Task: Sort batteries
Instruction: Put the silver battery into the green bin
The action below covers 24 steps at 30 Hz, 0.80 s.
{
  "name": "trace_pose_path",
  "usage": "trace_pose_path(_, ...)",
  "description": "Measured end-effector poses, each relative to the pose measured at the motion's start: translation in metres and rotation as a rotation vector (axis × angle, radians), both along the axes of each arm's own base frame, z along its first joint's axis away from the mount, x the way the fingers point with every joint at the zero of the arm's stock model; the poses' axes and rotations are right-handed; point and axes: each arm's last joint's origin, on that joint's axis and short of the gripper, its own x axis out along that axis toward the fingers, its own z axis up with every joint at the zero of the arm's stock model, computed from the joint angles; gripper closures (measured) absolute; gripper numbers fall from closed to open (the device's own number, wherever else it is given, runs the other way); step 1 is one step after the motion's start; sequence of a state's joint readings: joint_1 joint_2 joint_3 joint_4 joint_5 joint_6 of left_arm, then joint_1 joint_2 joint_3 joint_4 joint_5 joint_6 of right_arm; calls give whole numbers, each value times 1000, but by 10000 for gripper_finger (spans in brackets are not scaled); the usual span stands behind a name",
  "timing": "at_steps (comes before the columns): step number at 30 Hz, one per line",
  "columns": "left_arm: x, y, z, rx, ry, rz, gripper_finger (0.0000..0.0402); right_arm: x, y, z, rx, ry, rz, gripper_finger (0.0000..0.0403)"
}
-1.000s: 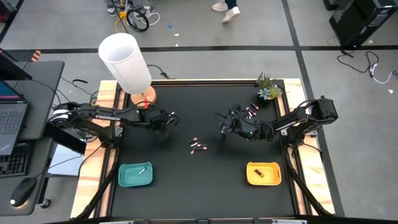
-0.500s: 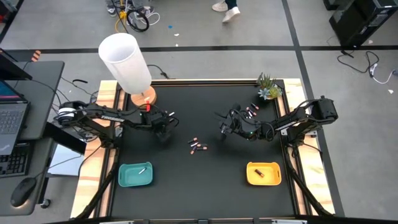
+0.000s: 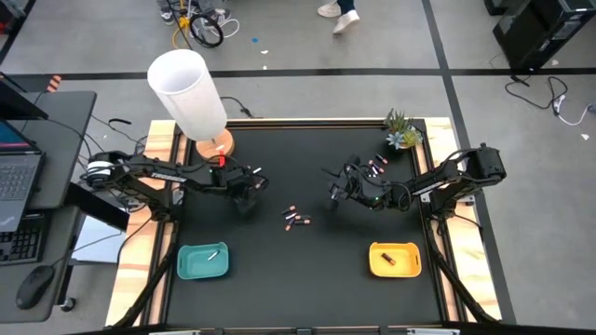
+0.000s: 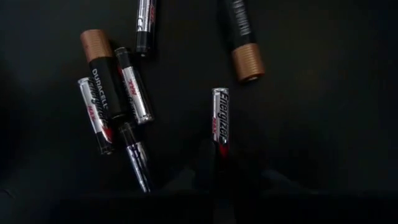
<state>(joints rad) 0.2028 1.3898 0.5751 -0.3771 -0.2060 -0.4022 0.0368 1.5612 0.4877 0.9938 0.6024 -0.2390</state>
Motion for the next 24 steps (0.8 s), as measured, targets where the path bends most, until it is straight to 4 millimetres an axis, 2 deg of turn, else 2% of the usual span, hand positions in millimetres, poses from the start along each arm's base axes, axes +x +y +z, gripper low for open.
trace_pose_path(4,1,-1,13,5,20,-9,373,0,1,0,8,-4,26,343)
trace_pose_path(8,6,-4,49,2,-24,-52,374,1,3,0,31,-9,105,341)
trace_pose_path(12,3,-25,86,-225,-53,-203,374,1,3,0,31,-9,102,339)
trace_pose_path(16,-14,-57,109,-560,64,-281,374,1,1,-1,31,-2,91,344)
trace_pose_path(20,-40,-82,117,-723,209,-181,374,1,1,-1,25,5,90,349)
trace_pose_path(24,-57,-103,110,-803,303,-72,374,1,1,0,8,-1,90,352)
